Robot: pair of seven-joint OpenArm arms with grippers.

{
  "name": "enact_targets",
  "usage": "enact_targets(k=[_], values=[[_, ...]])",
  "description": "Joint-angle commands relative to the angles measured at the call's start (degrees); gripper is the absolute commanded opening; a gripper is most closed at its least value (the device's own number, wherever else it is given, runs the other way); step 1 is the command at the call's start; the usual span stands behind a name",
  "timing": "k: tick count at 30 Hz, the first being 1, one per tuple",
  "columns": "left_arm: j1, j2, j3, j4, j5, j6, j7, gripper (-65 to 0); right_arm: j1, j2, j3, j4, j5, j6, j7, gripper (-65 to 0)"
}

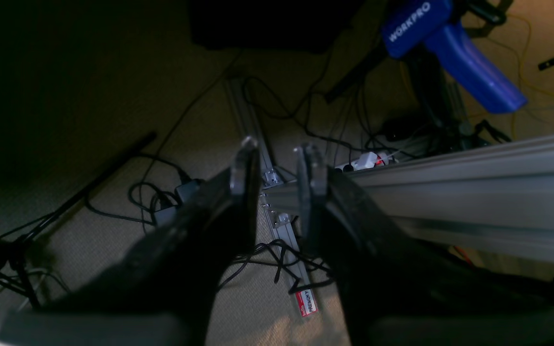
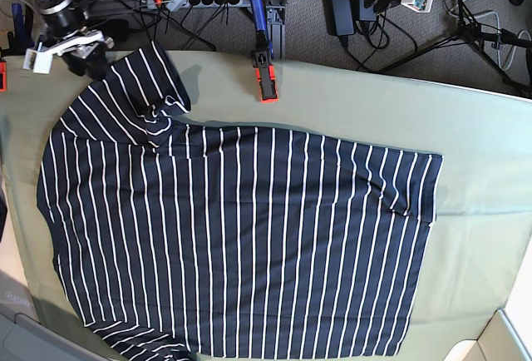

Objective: Fold the T-shirt properly
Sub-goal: 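Move the right gripper down to the shirt's shoulder corner, then lower the left gripper to the shirt's side edge and grasp it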

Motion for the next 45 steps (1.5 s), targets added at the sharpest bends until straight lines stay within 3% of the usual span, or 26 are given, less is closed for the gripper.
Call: enact_targets(k=[1, 13, 20, 22, 26, 33, 39, 45], values=[[0.9, -0.3, -0.2, 0.9, -0.4, -1.7, -0.9, -47.4, 0.1, 0.0, -0.3, 0.5, -0.1, 1.8, 0.5, -35.9], [0.9, -0.3, -0.9, 0.9, -7.4, -1.7, 2.9, -47.3, 3.2, -7.1, -2.8, -0.1, -1.4, 1.8, 0.4, -35.9], [0.7, -0.3, -2.6, 0.9, -8.8, -1.7, 2.8, -47.3, 3.5, -8.7, -3.5, -0.1, -1.5, 1.8, 0.5, -36.3], [0.7, -0.3, -3.6, 0.9, -11.2, -1.7, 2.9, -47.3, 3.6, -8.8, -3.9, -0.1, -2.1, 1.8, 0.5, -43.1], [0.7, -0.3, -7.4, 2.0, -15.4, -1.7, 4.1, -47.3, 4.2, -9.0, -4.7, -0.1, -8.0, 2.0, 0.5, -64.9], [0.5, -0.5, -17.7, 10.5, -24.3, -1.9, 11.2, -47.3, 5.0, -9.0, -4.8, -0.1, -11.6, 2.0, 0.5, -65.0], [-4.7, -5.1, -21.4, 12.5, -25.4, -1.0, 11.1, -47.3, 5.0, -9.0, -4.8, -0.1, -11.6, 2.0, 0.5, -65.0], [-15.6, -10.8, -21.2, 6.2, -25.4, 0.1, 12.3, -46.8, 5.0, -9.0, -4.8, -0.1, -11.6, 2.0, 0.5, -65.0]])
